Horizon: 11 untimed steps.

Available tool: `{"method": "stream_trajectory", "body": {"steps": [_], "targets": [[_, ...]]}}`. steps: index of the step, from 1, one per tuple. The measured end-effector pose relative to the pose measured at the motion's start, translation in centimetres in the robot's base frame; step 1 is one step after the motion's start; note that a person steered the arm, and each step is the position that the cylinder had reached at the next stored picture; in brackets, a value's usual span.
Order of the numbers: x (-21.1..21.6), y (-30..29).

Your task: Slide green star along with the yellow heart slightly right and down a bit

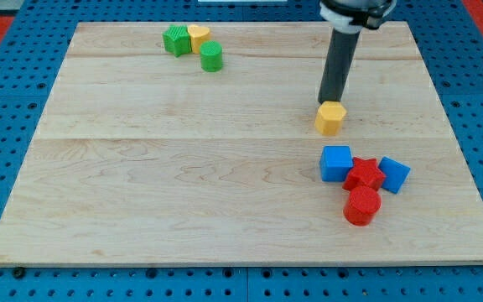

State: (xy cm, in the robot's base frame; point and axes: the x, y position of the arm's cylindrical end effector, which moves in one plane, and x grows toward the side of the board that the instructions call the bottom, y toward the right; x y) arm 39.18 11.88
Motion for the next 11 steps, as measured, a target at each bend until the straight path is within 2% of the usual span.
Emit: {"method": "stream_trajectory", "body": {"steps": [1, 2, 3, 4, 5, 6, 7, 9, 11], "targets": [[4.3, 1.6], [6.9, 3.2], [3.7, -2.0], [0.7, -10.6], [-4.2, -21.4], [-11.9, -33.3], [-17.4, -38.2], [-17.9, -28.5], [-16.5, -21.3]]}}
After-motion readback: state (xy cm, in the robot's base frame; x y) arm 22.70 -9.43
